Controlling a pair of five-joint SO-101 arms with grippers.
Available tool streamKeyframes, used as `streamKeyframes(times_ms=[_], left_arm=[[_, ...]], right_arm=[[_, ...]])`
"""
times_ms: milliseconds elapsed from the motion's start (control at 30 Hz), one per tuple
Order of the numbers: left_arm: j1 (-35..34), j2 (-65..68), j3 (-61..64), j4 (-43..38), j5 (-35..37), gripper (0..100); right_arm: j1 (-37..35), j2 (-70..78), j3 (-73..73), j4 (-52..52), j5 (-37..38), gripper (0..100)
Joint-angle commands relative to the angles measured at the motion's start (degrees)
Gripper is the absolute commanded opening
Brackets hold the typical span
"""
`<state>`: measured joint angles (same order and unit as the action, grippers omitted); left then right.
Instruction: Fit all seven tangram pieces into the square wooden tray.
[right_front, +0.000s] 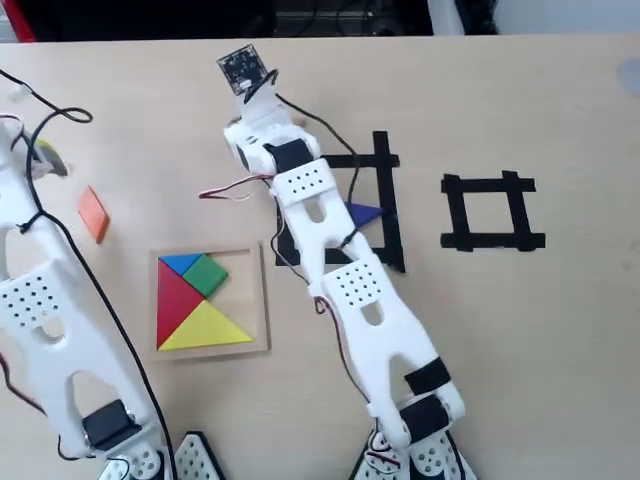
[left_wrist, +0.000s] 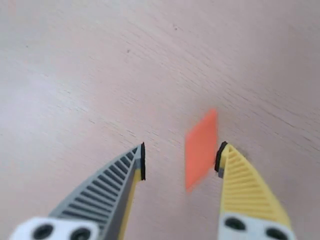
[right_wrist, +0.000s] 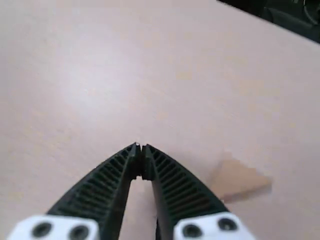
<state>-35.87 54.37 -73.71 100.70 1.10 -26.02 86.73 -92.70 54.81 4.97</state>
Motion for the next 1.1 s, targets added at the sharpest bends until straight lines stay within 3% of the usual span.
streamKeyframes(times_ms=[0, 100, 267, 367, 533, 700, 933, 1067], left_arm=[[-0.40, -9.58, 4.70, 0.44, -0.62, 25], [-0.13, -12.48, 8.13, 0.35, -0.62, 25], [-0.04, -14.42, 11.74, 0.35, -0.53, 25], [-0.04, -14.42, 12.00, 0.35, -0.44, 25], [0.84, -14.42, 12.09, 0.35, -0.35, 25], [1.19, -14.42, 12.09, 0.35, -0.35, 25], [1.98, -13.89, 12.09, 0.35, -0.35, 25], [2.95, -13.80, 12.79, 0.35, -0.35, 25]], right_arm=[[1.58, -6.29, -3.21, 17.23, -0.26, 1.1], [3.25, -10.77, -3.12, 25.41, -0.26, 1.1], [9.85, -16.48, -3.12, 29.01, 0.88, 1.1], [12.40, -17.71, -3.03, 29.36, 7.56, 1.1], [15.03, -13.41, -3.03, 24.88, 17.67, 1.1], [16.62, -10.15, -3.12, 20.66, 20.22, 1.1], [19.25, -6.11, -2.95, 6.86, 20.57, 1.1], [17.58, -3.74, -2.77, -0.09, 28.92, 1.1]])
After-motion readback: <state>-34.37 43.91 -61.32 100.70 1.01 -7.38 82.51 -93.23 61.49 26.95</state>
